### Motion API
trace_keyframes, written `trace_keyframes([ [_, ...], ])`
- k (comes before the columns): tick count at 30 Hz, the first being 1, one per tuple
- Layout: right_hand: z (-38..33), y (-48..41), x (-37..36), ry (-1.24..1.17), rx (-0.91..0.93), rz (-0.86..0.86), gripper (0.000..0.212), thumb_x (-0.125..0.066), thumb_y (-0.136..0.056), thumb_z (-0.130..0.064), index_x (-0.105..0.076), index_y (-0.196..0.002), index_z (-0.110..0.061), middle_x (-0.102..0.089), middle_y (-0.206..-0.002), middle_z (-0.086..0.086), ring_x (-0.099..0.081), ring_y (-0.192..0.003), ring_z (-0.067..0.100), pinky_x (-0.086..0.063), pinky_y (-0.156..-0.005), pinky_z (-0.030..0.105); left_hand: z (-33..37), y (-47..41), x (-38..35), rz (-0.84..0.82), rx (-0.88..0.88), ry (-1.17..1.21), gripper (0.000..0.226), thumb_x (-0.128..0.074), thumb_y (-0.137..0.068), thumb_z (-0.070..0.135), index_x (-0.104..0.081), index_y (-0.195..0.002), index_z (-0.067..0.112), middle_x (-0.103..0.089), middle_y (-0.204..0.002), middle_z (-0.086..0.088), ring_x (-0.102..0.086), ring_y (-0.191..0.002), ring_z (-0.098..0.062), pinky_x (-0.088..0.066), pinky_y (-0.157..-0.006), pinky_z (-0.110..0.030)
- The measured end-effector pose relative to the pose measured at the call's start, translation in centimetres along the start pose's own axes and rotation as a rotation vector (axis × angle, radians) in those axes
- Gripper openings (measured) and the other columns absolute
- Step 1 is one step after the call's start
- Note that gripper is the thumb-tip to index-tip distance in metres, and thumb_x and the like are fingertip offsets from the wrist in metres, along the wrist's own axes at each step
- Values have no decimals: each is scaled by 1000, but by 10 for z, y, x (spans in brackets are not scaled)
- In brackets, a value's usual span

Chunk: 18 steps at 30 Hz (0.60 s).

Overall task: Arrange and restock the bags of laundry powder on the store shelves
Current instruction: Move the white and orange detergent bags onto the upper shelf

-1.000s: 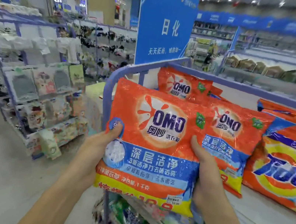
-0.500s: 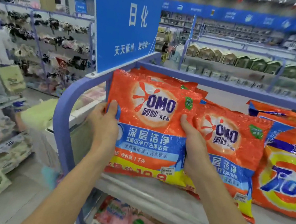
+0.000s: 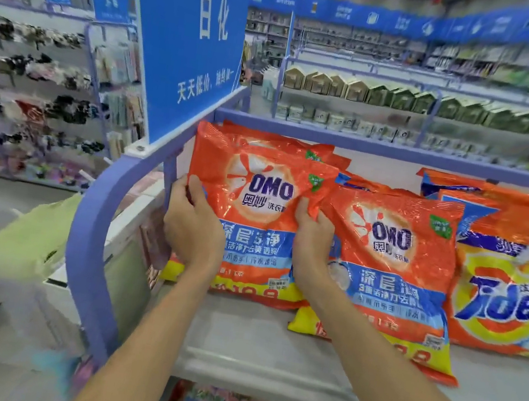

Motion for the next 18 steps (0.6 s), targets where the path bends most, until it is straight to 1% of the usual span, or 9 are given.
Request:
trace_keyframes([
  [2,3,-1,6,57,41,11,37,-55,-105,-39,-56,-77,-15,-62,-72,4,-59,-68,19,-48,-65,35,0,-3,-7,-30,-7,-39,32,-37,-109,36,-63,-103,17,-65,-96,5,-55,-86,-21,-31,-72,-29],
  [4,3,-1,12,113,66,-24,34,-54,-104,-45,-65,-89,-16,-74,-86,8,-73,-81,25,-61,-75,44,-3,-3,-11,-56,-9,-30,31,-34,-110,38,-56,-98,20,-63,-93,6,-59,-82,-20,-33,-67,-30],
  [7,-4,-3,23,222,150,-57,35,-54,-104,-43,-65,-94,-11,-75,-89,8,-74,-83,23,-61,-80,50,-8,3,-14,-82,12,-9,29,-29,-111,40,-48,-97,24,-64,-91,6,-65,-78,-16,-39,-57,-24],
  [9,-9,-5,27,268,192,-58,35,-56,-103,-41,-63,-90,-9,-75,-85,6,-74,-77,19,-61,-77,49,-11,5,-13,-66,22,1,28,-27,-110,41,-47,-98,26,-66,-94,4,-66,-81,-19,-46,-62,-29],
  [13,-12,-10,24,243,177,-6,53,-57,-99,-55,-64,-85,-4,-72,-78,13,-71,-73,31,-59,-71,56,-15,2,-20,-78,36,35,28,-27,-108,49,-50,-100,35,-70,-100,5,-71,-87,-19,-59,-77,-43],
  [14,-10,-12,22,190,140,7,54,-57,-98,-57,-65,-88,-4,-73,-80,15,-72,-75,33,-60,-73,56,-15,1,-22,-89,39,58,29,-27,-108,49,-53,-107,36,-70,-104,7,-71,-88,-15,-60,-75,-39],
  [15,-8,-15,20,147,107,22,56,-57,-97,-59,-65,-90,-4,-73,-83,17,-73,-78,37,-60,-74,58,-13,1,-22,-99,36,84,31,-28,-109,46,-55,-119,36,-68,-111,10,-70,-91,-9,-59,-72,-28],
  [17,-6,-22,18,110,77,40,66,-57,-90,-68,-63,-92,-2,-70,-87,25,-69,-84,47,-57,-74,64,-7,2,-21,-133,23,113,38,-29,-111,39,-48,-142,32,-61,-125,13,-65,-93,3,-52,-65,-8],
  [18,-3,-25,17,108,80,34,69,-57,-87,-70,-63,-93,-2,-69,-89,27,-67,-86,50,-55,-74,66,-7,3,-21,-158,16,108,40,-29,-111,38,-43,-148,31,-59,-130,12,-64,-95,4,-52,-66,-8],
])
Point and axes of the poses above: each hand's wrist, its own y-axis away from the middle knuckle, its own x-axis out of the back of the hand, z = x × y, the point moved 8 cm from there along -y, towards the middle knuckle
